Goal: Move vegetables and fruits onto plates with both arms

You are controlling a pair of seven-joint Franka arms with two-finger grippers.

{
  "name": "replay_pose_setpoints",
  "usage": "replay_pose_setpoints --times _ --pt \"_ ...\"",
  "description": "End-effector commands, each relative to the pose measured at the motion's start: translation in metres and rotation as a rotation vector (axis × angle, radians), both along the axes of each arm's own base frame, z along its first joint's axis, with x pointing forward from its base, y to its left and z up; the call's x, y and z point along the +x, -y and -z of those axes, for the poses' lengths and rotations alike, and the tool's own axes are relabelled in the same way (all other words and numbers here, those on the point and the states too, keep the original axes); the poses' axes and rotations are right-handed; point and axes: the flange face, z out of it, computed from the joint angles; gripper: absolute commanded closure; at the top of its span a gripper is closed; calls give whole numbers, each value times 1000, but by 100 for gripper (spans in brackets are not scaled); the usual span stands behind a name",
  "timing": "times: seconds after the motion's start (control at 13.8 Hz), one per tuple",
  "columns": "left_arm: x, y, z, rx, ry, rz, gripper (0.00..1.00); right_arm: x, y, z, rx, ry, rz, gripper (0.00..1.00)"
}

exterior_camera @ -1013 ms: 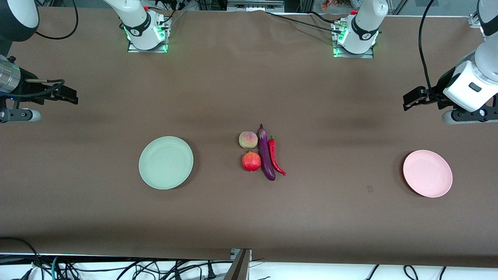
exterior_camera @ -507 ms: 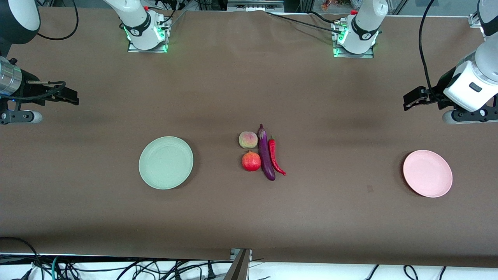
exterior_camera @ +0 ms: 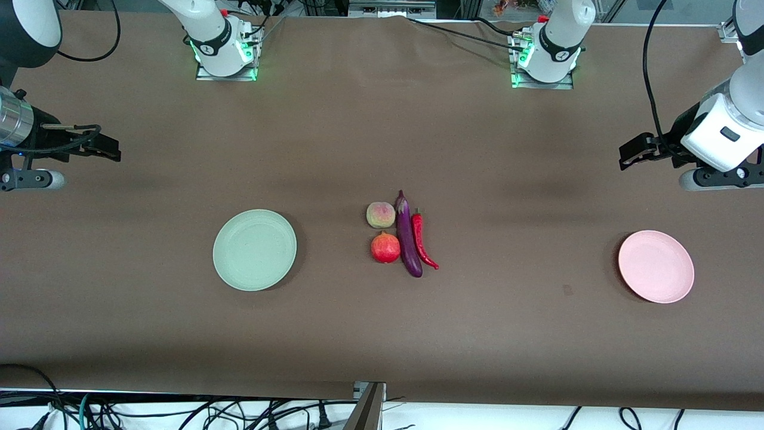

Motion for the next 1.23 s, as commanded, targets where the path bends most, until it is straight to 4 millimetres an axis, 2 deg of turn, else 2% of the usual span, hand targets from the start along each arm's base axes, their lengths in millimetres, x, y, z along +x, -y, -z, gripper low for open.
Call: replay_pose_setpoints --times 0.0,0.29,0.43,0.65,0.72,0.8,0.87,1.09,1.16 --pt "-2 -2 -6 2 -1 14 0 6 1 -4 9 31 0 0" --pt "-2 -3 -5 3 -2 13 0 6 2 -4 7 29 3 0" --pt "-1 -2 -4 2 -4 14 0 6 -4 -4 8 31 -5 0" --pt "3 -1 -4 0 21 16 0 3 -6 -12 9 40 -11 0" --pt "8 1 3 5 17 19 0 0 -3 -15 12 38 -2 0" --pt "15 6 21 19 -11 29 0 -2 -1 -20 14 45 2 0" --pt "18 6 29 21 -25 28 0 -5 -2 -26 14 56 8 0" --pt "19 1 30 20 -28 19 0 -21 -7 -60 20 115 -1 0" --pt "20 3 34 20 -35 25 0 -23 -8 -63 22 121 0 0"
